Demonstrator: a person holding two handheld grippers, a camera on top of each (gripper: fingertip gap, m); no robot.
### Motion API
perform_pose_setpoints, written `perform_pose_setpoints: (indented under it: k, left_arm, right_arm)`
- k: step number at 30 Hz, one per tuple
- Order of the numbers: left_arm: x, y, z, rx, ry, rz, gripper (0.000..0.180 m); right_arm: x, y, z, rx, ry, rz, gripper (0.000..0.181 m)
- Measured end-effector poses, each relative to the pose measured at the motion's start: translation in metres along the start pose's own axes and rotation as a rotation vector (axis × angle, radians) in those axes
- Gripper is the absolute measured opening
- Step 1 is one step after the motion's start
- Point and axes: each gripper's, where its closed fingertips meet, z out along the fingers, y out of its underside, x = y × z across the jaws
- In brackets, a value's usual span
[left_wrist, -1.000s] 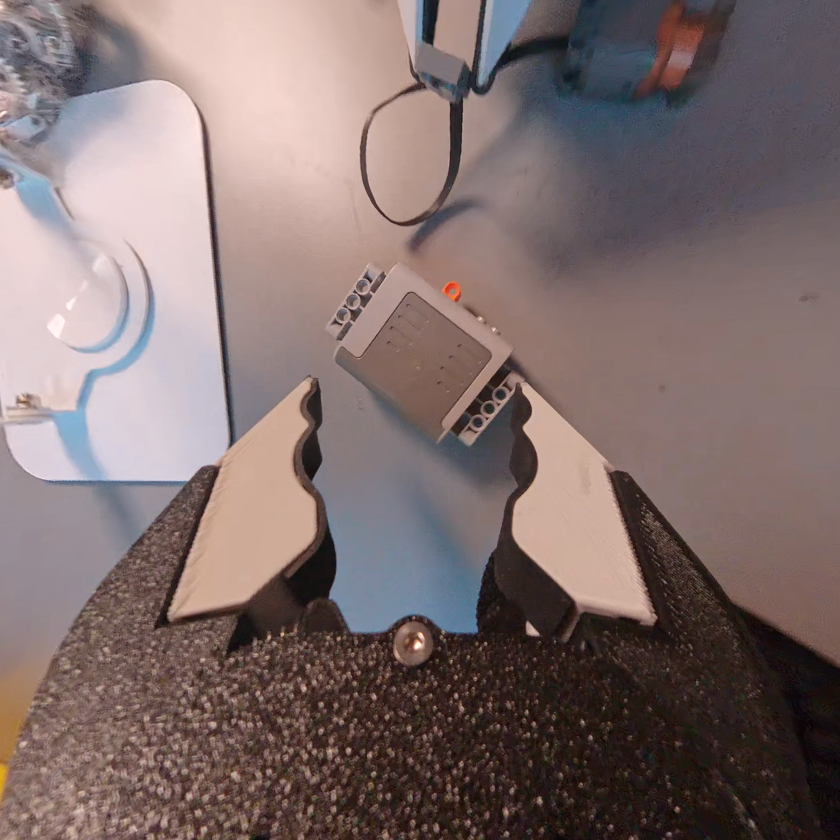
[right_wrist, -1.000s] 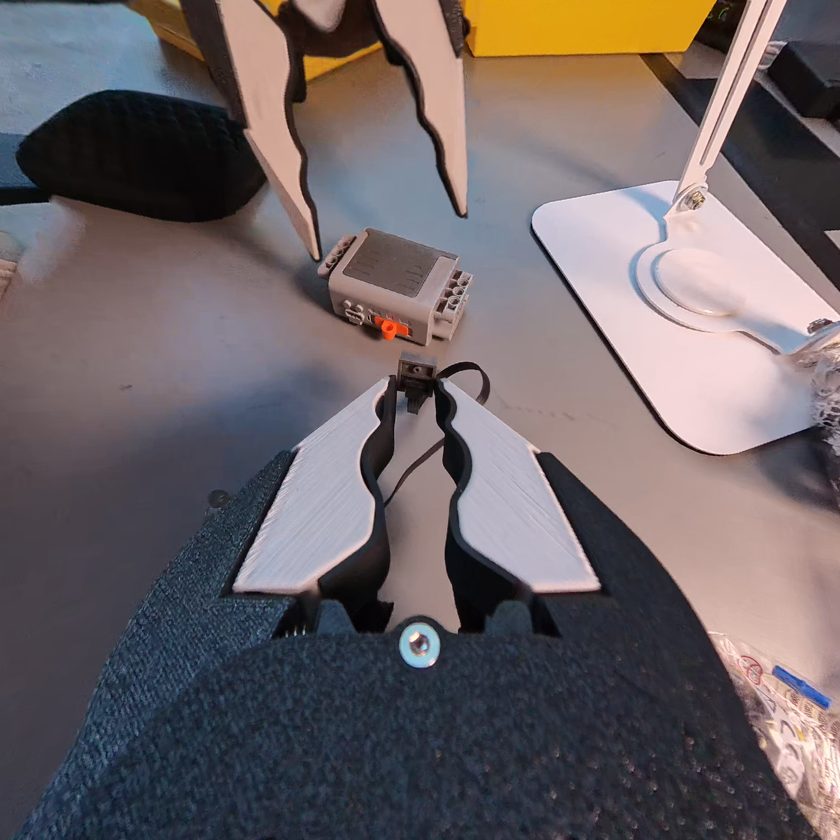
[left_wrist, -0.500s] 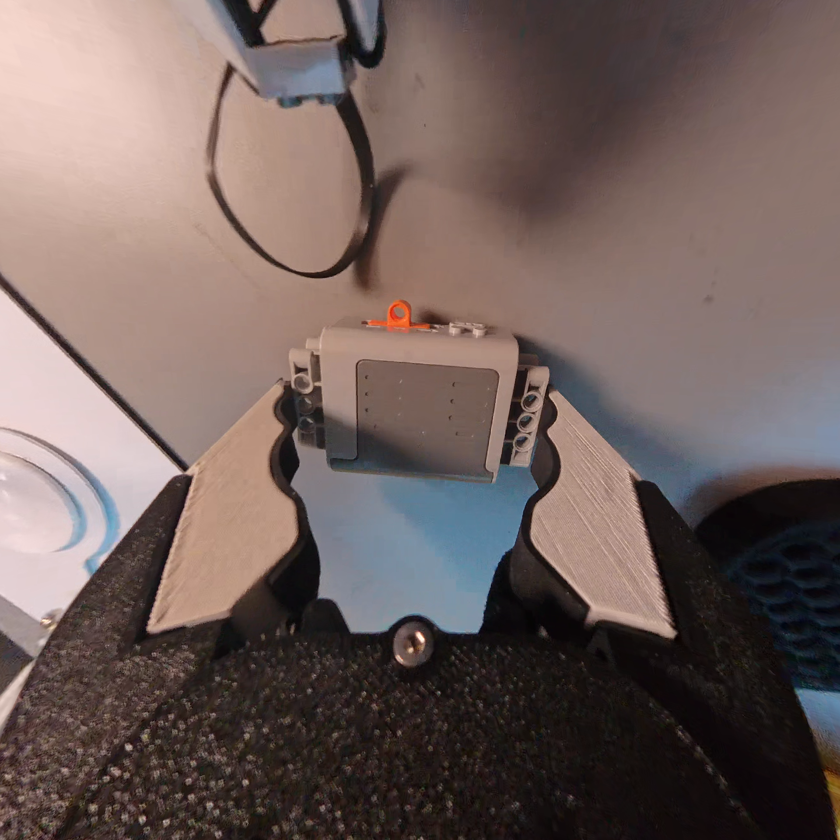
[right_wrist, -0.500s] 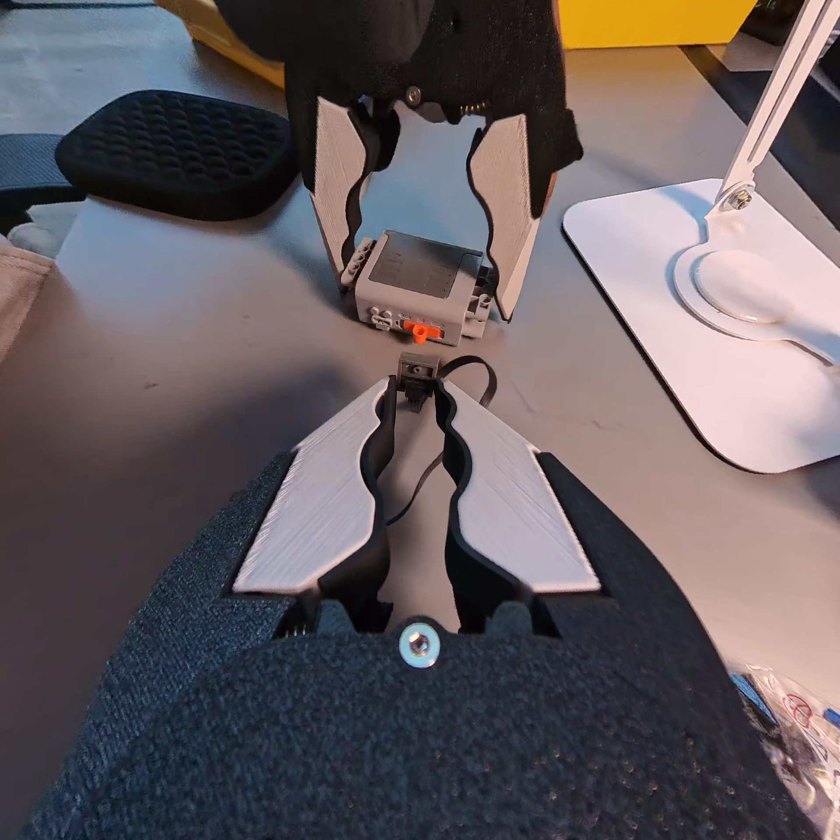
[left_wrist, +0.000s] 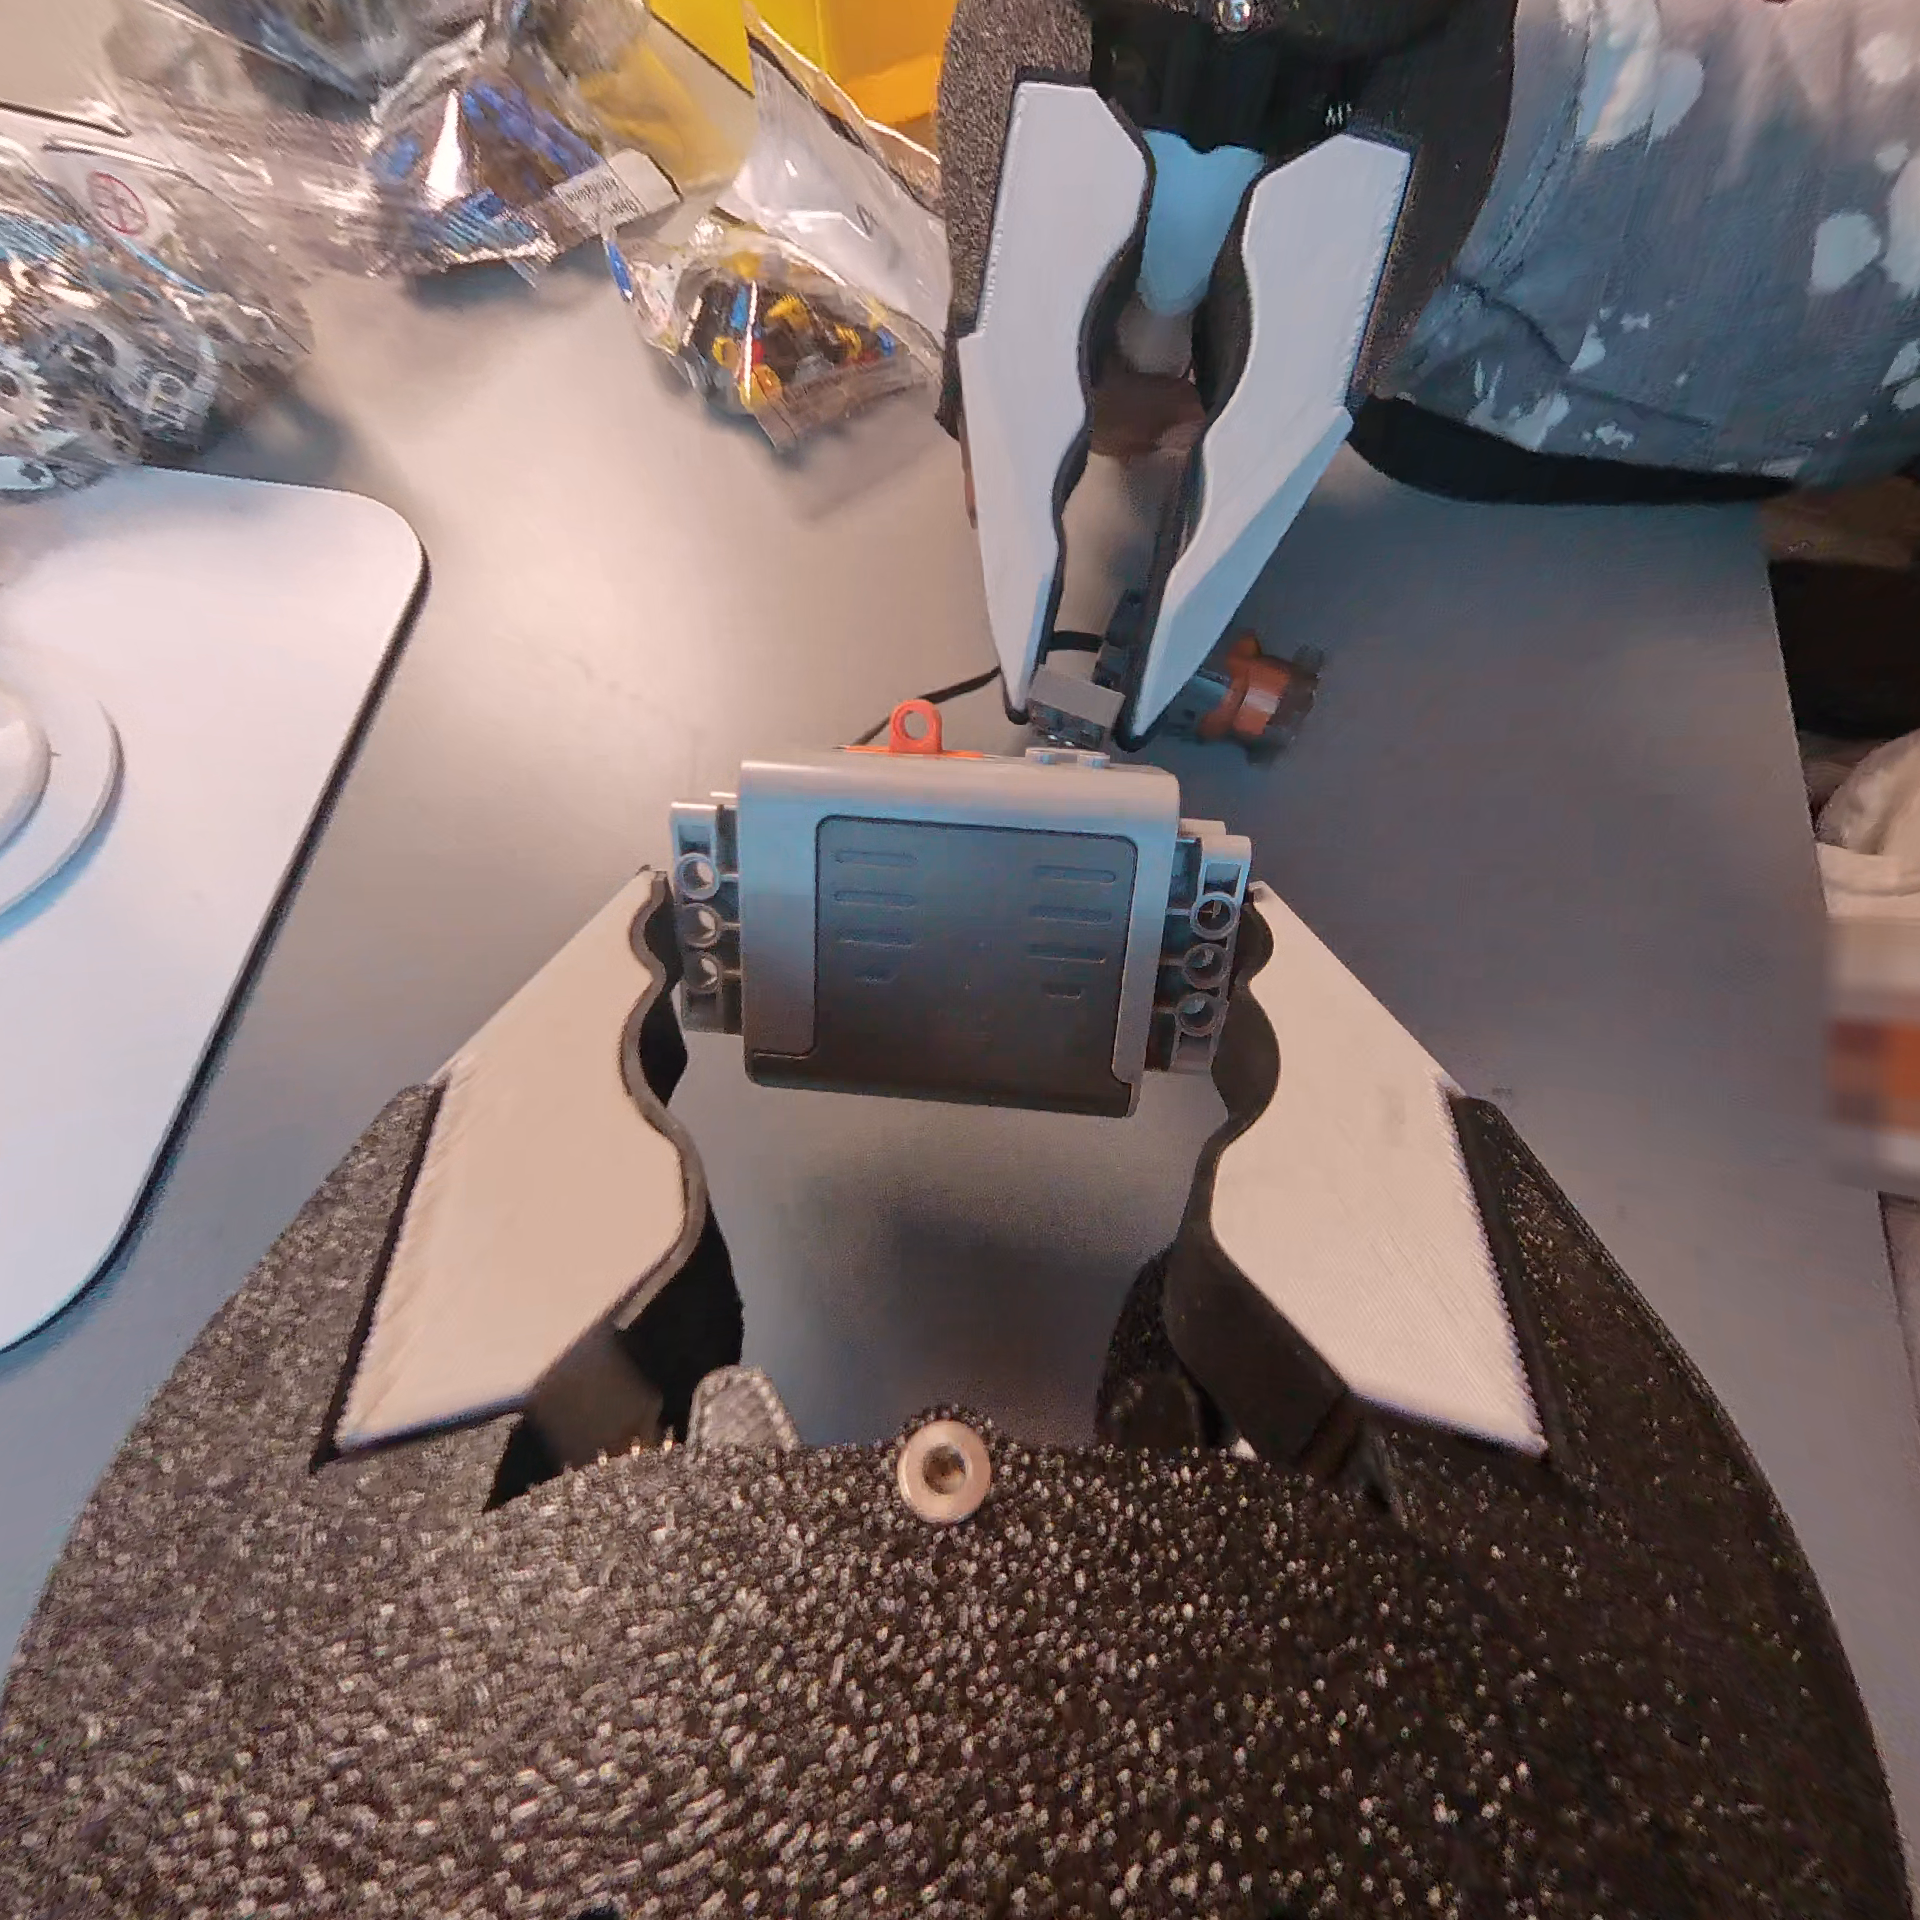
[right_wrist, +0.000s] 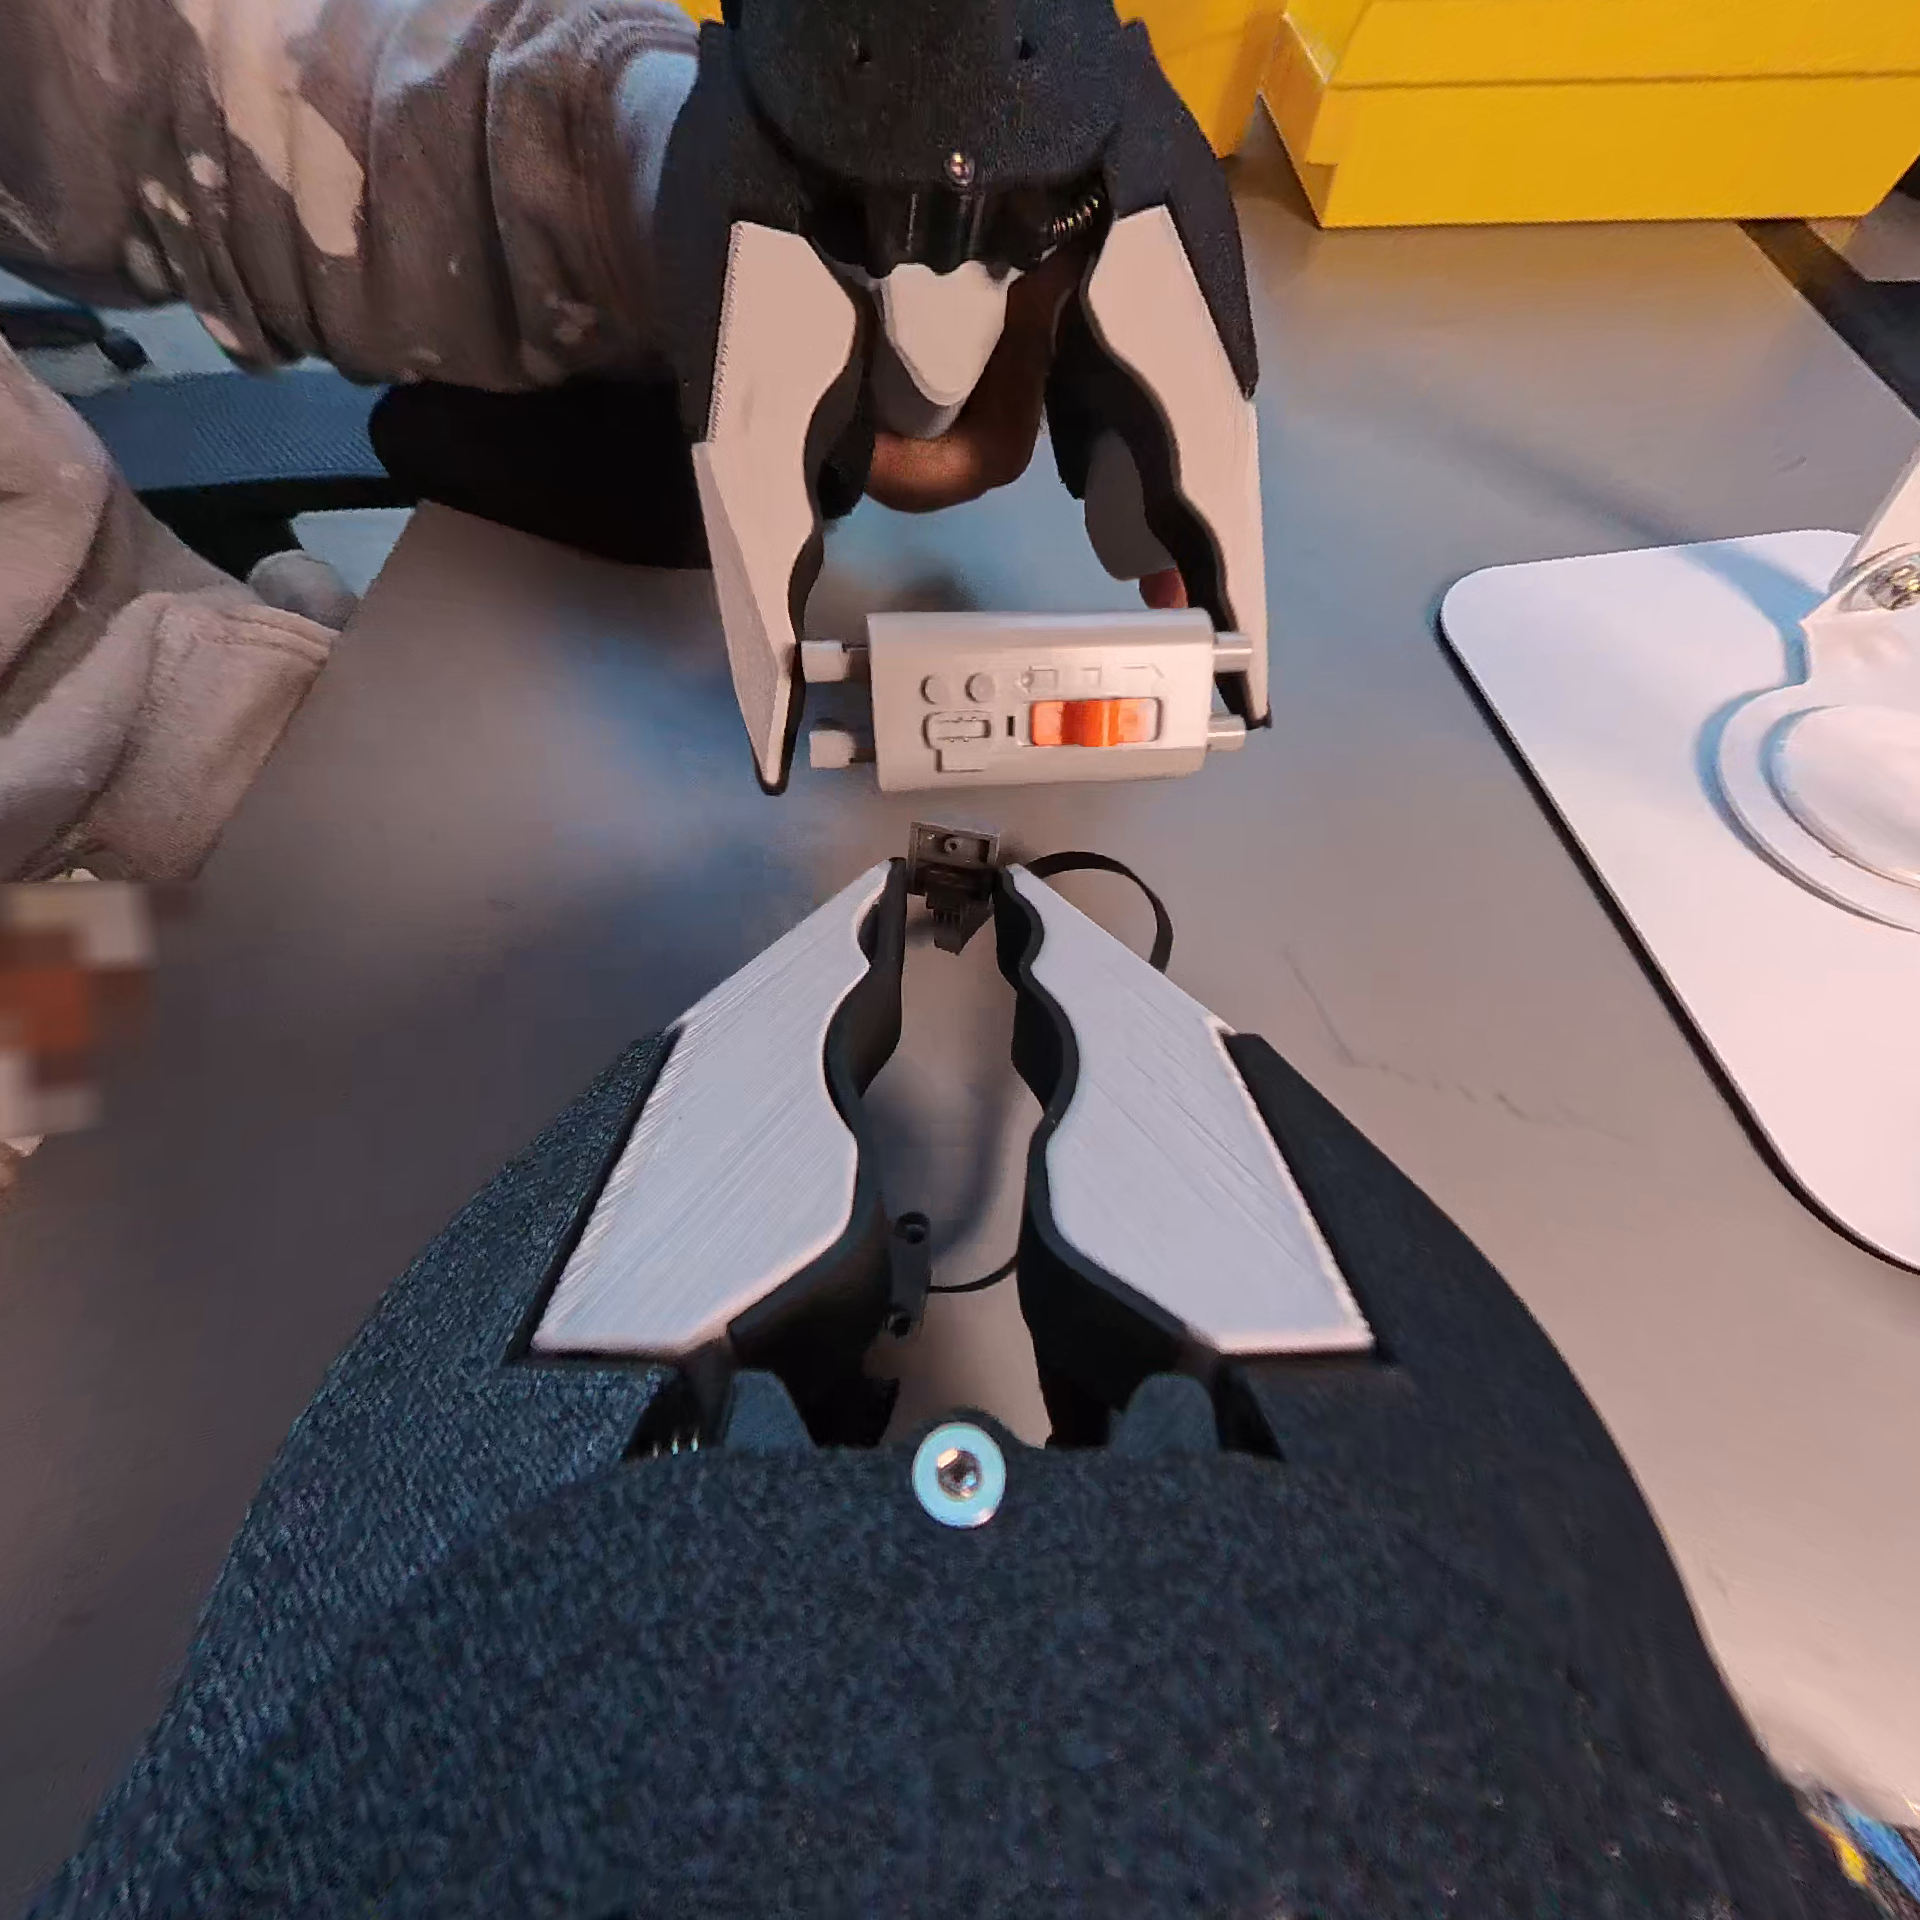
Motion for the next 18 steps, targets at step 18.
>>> perform_pose_setpoints:
  k: [18]
  left_arm:
    - [0.023, 0.019, 0.026, -0.047, 0.052, 0.074, 0.102]
  right_arm:
    - [-0.023, 0.012, 0.006, -0.208, -0.192, -0.068, 0.016]
